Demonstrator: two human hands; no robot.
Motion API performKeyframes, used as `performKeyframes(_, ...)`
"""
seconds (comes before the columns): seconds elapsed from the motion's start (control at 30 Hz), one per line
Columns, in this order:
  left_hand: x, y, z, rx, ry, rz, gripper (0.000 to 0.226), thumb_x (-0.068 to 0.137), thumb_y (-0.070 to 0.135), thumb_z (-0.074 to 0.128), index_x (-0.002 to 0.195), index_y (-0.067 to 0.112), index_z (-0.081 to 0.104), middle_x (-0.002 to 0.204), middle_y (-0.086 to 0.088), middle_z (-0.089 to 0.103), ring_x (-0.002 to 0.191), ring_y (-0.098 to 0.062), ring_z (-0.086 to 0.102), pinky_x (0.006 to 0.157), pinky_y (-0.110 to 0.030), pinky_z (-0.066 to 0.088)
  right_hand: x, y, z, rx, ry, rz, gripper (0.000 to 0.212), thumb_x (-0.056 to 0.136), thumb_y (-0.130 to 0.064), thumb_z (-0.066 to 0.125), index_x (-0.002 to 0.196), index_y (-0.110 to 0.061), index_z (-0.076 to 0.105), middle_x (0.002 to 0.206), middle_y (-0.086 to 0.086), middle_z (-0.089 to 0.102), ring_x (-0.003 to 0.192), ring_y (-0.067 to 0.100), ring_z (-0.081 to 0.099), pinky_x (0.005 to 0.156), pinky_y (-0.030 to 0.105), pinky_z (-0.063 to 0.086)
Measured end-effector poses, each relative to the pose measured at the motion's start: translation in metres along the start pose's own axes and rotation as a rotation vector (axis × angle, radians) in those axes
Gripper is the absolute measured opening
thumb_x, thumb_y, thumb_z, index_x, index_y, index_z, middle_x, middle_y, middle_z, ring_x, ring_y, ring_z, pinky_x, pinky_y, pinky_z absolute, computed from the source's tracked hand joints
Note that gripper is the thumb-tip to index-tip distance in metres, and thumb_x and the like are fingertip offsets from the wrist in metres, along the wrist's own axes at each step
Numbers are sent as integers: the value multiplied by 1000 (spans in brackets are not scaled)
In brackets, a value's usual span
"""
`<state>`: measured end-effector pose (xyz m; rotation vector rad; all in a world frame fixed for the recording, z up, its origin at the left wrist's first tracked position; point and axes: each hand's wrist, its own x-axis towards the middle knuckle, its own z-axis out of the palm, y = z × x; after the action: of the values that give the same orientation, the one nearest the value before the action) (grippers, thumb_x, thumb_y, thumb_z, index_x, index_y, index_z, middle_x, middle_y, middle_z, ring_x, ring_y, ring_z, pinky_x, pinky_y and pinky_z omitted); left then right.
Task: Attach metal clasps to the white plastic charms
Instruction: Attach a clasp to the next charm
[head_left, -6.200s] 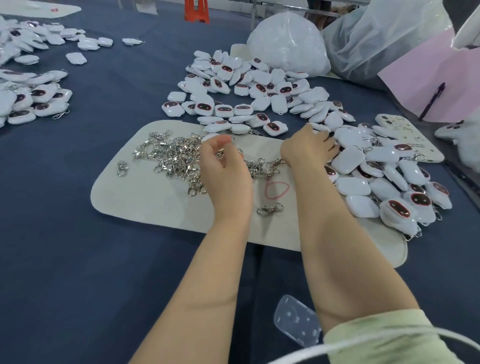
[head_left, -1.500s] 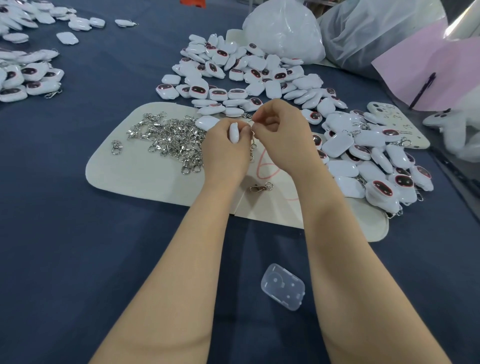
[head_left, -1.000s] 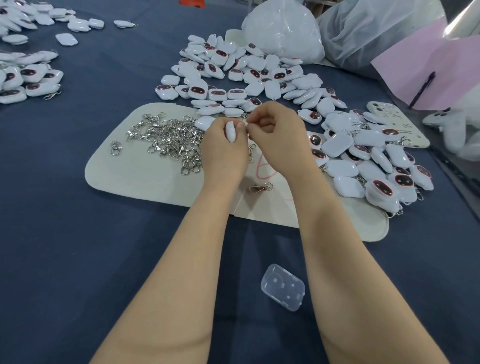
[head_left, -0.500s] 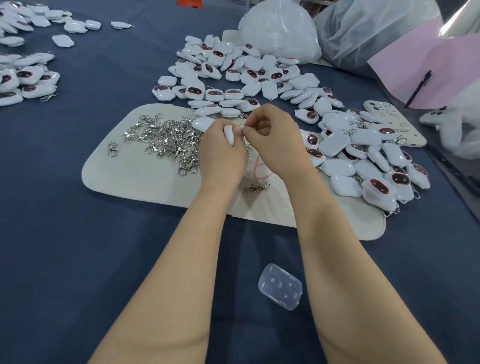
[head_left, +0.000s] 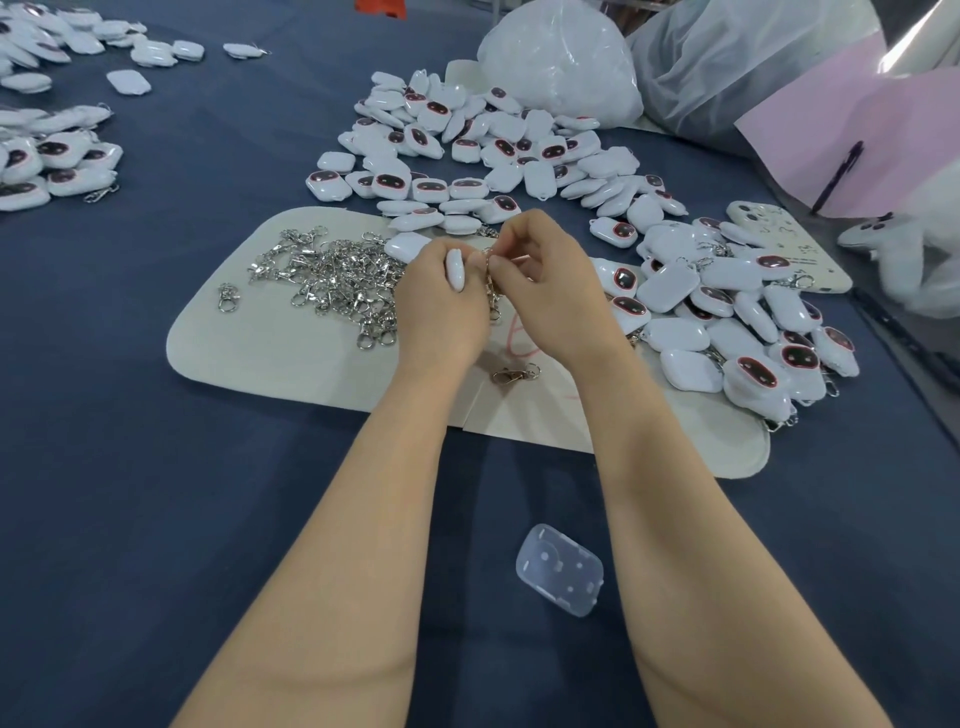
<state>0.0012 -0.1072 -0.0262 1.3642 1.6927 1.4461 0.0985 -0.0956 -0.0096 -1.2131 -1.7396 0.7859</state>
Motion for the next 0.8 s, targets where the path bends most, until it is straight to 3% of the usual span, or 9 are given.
performKeyframes(0.2,3,-1,-1,-69,-44,-10,15,93,15,53,79,13,55,63,12,47,54,-2,42,48,-12,30,-2,2,1,14,29,4,23,91,-4,50,80,-24,45,80,-8,54,74,33,60,73,44,51)
performKeyframes(0.37,5,-4,-1,-137,-79,-60,24,92,16,55,68,19,54,55,12,44,42,2,40,44,-13,28,-1,5,1,24,38,19,25,89,-5,52,78,-26,46,76,-8,53,67,19,52,75,42,49)
performKeyframes(0.57,5,-3,-2,-209,-118,-102,13,91,17,57,79,19,63,58,8,50,51,-7,45,55,-24,37,0,6,-1,5,70,49,25,88,-6,55,77,-27,46,76,-6,56,69,20,55,78,43,51)
performKeyframes(0.67,3,-1,-3,-273,-126,-146,5,91,18,59,87,15,60,65,4,56,52,-8,54,57,-25,45,1,7,-3,6,112,58,25,89,-5,55,77,-26,46,76,-4,57,71,20,56,77,37,50)
performKeyframes(0.8,0,5,-4,-519,-93,-295,34,89,31,64,106,6,46,78,-5,66,54,-9,67,44,-20,48,3,9,-7,25,174,71,20,90,-8,56,80,-24,48,76,-5,58,70,15,59,74,30,51)
